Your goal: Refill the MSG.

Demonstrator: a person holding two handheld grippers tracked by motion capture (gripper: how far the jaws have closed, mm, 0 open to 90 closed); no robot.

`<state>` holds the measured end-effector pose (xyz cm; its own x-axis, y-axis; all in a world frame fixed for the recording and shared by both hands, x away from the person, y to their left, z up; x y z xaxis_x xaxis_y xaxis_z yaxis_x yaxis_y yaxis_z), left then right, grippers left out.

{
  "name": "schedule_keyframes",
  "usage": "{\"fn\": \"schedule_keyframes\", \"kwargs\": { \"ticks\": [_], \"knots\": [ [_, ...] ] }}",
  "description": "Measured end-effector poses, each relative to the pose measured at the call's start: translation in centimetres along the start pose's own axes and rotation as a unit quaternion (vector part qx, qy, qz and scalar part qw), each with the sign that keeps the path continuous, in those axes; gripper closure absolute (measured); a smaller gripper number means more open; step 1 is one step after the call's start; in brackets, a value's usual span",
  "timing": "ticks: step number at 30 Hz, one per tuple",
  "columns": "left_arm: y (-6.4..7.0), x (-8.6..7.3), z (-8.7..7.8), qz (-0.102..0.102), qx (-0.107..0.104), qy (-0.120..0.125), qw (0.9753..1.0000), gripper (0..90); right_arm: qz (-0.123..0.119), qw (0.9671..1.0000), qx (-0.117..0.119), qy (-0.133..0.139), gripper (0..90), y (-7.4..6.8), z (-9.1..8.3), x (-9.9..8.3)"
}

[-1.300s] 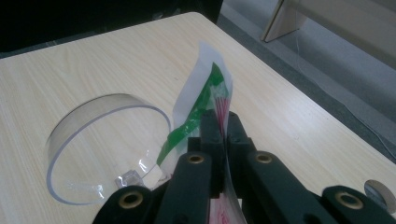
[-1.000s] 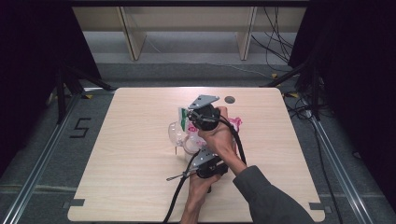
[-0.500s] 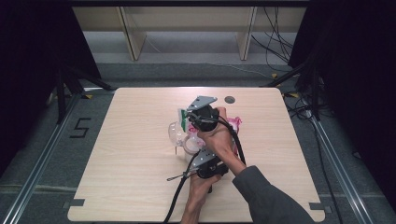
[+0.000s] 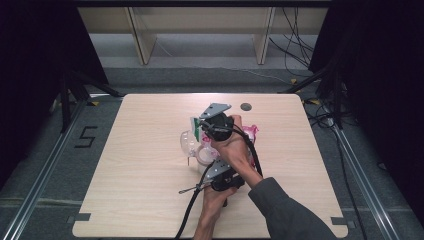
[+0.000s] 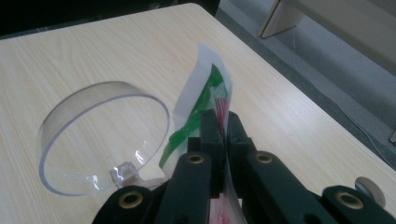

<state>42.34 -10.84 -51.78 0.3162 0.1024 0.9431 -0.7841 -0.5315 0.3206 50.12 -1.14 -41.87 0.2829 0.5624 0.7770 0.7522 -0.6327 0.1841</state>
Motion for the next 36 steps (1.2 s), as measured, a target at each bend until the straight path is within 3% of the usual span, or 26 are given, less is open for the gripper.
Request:
{"fn": "schedule_keyframes", "kwargs": {
  "ticks": [19, 27, 28, 29, 30, 31, 34, 35, 36],
  "knots": [
    [0.0, 0.0, -0.1, 0.001, -0.003, 0.004, 1.0000, 75.0, -0.005, 1.0000, -0.002, 0.004, 90.0, 0.1, 0.1, 0.1],
    [0.2, 0.2, -0.1, -0.008, -0.004, 0.009, 0.9999, 75.0, -0.004, 1.0000, -0.004, 0.000, 90.0, -0.1, 0.1, 0.1],
    [0.0, 0.1, -0.1, -0.001, -0.001, 0.004, 1.0000, 75.0, -0.010, 0.9999, -0.001, 0.004, 90.0, 0.0, 0.2, 0.2],
    [0.6, 0.5, 0.1, -0.026, -0.009, 0.025, 0.9993, 75.0, -0.012, 0.9999, 0.000, 0.004, 90.0, 0.0, 0.1, 0.2],
    [0.7, 0.6, 0.2, -0.035, -0.011, 0.033, 0.9988, 75.0, -0.004, 1.0000, -0.002, 0.002, 90.0, -0.2, 0.1, 0.1],
    [0.7, 0.6, 0.2, -0.036, -0.011, 0.033, 0.9988, 75.0, -0.004, 1.0000, 0.002, -0.008, 90.0, -0.3, 0.1, -0.1],
    [0.7, 0.6, 0.2, -0.036, -0.011, 0.033, 0.9987, 75.0, -0.009, 1.0000, 0.000, -0.002, 90.0, -0.2, 0.1, 0.0],
    [0.7, 0.6, 0.2, -0.035, -0.011, 0.033, 0.9988, 75.0, -0.002, 1.0000, 0.001, -0.007, 90.0, -0.4, 0.0, 0.0],
    [-0.3, -0.2, -0.4, 0.018, 0.001, -0.012, 0.9998, 75.0, -0.015, 0.9999, 0.003, -0.002, 90.0, -0.2, 0.1, 0.1]
  ]
}}
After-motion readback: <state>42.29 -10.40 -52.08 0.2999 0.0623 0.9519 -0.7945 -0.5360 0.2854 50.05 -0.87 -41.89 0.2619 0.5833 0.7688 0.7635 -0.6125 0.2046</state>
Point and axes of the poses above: each handheld gripper's, and its own axes: z roughly forward along the jaws, x roughly out of its top, y roughly to its right, the point moved 10 cm from there along z, roughly forward along the jaws, and after that the axes turned 1 degree about x, right-handed, at the moved point
